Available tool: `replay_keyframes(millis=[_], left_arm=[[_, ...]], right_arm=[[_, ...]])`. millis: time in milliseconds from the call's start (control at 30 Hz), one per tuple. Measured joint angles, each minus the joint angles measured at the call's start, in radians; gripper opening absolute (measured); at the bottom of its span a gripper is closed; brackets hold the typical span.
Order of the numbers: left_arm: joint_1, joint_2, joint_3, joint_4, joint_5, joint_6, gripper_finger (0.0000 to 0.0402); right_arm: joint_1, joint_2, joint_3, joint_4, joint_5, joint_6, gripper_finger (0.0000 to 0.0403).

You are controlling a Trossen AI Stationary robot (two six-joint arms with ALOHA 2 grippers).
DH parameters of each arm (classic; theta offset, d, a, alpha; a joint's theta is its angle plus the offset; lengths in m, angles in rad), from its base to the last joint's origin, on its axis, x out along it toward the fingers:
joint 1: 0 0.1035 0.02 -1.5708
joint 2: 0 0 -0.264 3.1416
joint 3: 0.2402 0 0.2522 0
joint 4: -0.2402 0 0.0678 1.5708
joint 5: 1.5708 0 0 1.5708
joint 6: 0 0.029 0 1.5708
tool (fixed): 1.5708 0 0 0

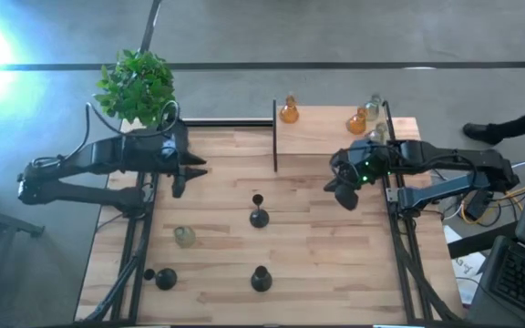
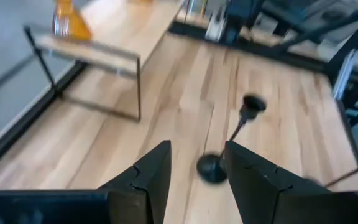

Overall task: Pick & Place candle stick holders
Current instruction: Put the green glass candle holder on the shelf

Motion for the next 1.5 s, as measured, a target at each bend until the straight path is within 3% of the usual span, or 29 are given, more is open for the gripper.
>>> replay_keyframes(millis=[233, 367, 600, 1067, 1300, 1500], left_arm=[[0.0, 0.035, -0.001, -0.145, -0.056, -0.065, 0.0154], [-0.007, 0.073, -0.002, -0.244, -0.052, -0.118, 0.0154], [-0.11, 0.136, -0.005, -0.321, 0.145, -0.003, 0.0141], [-0.284, 0.216, -0.036, -0.738, 0.242, -0.104, 0.0122], [-0.341, 0.218, -0.168, -0.761, 0.395, -0.103, 0.0122], [-0.374, 0.217, -0.266, -0.66, 0.497, -0.087, 0.0122]], right_arm=[[0.0, -0.035, -0.146, 0.209, 0.0, 0.071, 0.0008], [0.0, -0.037, -0.179, 0.245, -0.001, 0.089, 0.0008], [0.0, -0.04, -0.208, 0.255, -0.001, 0.09, 0.0008], [0.0, -0.038, -0.227, 0.275, 0.001, 0.075, 0.0008], [0.0, -0.038, -0.228, 0.274, 0.001, 0.063, 0.0008], [-0.001, -0.038, -0.228, 0.274, 0.001, 0.044, 0.0008]])
